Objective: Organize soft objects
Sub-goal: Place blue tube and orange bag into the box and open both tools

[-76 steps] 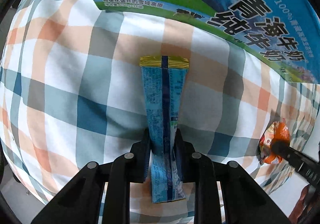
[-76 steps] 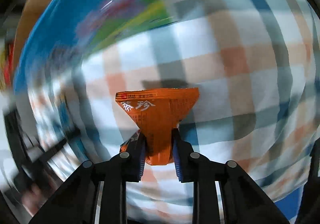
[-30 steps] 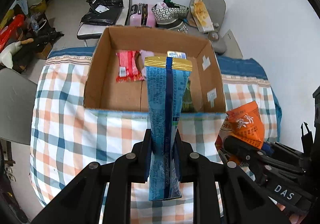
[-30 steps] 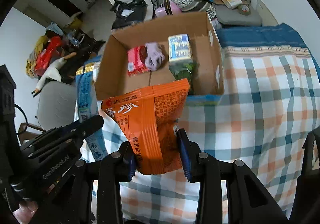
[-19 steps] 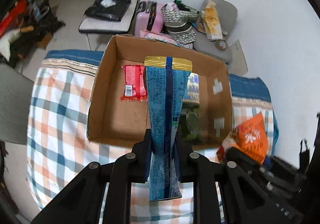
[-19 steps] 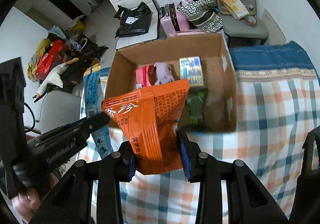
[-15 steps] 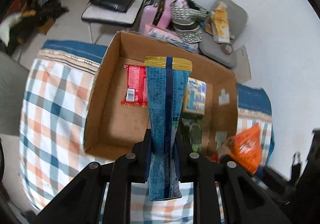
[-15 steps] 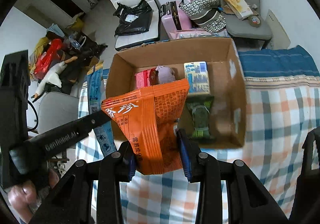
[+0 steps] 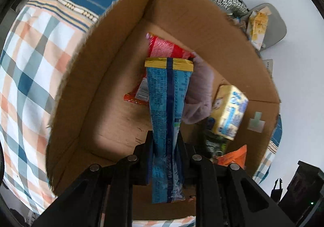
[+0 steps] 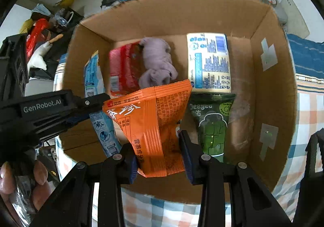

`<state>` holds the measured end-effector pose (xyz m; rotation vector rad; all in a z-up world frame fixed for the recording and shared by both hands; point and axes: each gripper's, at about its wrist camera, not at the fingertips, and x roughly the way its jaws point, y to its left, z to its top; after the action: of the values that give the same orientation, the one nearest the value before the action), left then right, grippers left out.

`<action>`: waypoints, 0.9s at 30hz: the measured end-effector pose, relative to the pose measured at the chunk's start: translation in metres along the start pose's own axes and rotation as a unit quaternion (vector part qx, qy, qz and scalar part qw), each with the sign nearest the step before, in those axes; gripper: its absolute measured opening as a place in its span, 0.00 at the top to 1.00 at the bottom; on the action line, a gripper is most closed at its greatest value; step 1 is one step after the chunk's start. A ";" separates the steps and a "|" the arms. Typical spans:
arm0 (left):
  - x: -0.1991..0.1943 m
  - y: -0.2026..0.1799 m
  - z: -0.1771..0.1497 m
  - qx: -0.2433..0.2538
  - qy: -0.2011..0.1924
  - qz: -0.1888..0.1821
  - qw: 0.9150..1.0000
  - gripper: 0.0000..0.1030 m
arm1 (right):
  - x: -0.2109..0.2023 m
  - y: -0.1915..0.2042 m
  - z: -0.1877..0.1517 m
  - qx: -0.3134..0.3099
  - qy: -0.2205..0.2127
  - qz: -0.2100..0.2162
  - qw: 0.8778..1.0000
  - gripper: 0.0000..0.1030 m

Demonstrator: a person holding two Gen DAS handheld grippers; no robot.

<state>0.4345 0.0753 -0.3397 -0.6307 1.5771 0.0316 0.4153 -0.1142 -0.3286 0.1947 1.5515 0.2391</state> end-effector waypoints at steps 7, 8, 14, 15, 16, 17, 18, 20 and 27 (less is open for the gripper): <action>0.017 0.001 -0.001 0.005 0.024 0.017 1.000 0.76 | 0.028 -0.009 0.007 0.007 0.020 -0.004 1.000 0.62; 0.018 0.000 -0.002 0.008 0.025 0.023 0.999 0.74 | 0.030 -0.007 0.009 0.006 0.023 -0.003 1.000 0.62; 0.006 -0.001 -0.008 0.021 0.005 0.040 0.999 0.63 | 0.037 -0.003 0.011 -0.001 0.030 -0.020 0.999 0.58; 0.004 -0.001 -0.009 0.025 0.000 0.044 0.999 0.61 | 0.036 -0.003 0.010 -0.003 0.029 -0.024 0.999 0.55; 0.000 -0.001 -0.010 0.031 -0.006 0.050 0.998 0.57 | 0.034 -0.003 0.009 -0.005 0.026 -0.026 0.999 0.54; -0.003 -0.004 -0.012 0.037 -0.014 0.055 0.998 0.55 | 0.032 -0.003 0.009 -0.004 0.023 -0.028 0.999 0.53; -0.007 -0.008 -0.015 0.048 -0.026 0.063 0.997 0.54 | 0.029 -0.003 0.008 -0.004 0.020 -0.031 0.999 0.52; -0.016 -0.012 -0.019 0.069 -0.043 0.080 0.994 0.50 | 0.024 -0.003 0.006 -0.004 0.012 -0.031 0.999 0.51; -0.040 -0.029 -0.041 0.134 -0.113 0.135 0.975 0.24 | 0.002 -0.010 -0.004 0.000 -0.018 -0.061 0.998 0.30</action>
<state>0.4077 0.0498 -0.2872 -0.1910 1.4055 0.0892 0.4117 -0.1229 -0.3333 0.1041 1.5227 0.1388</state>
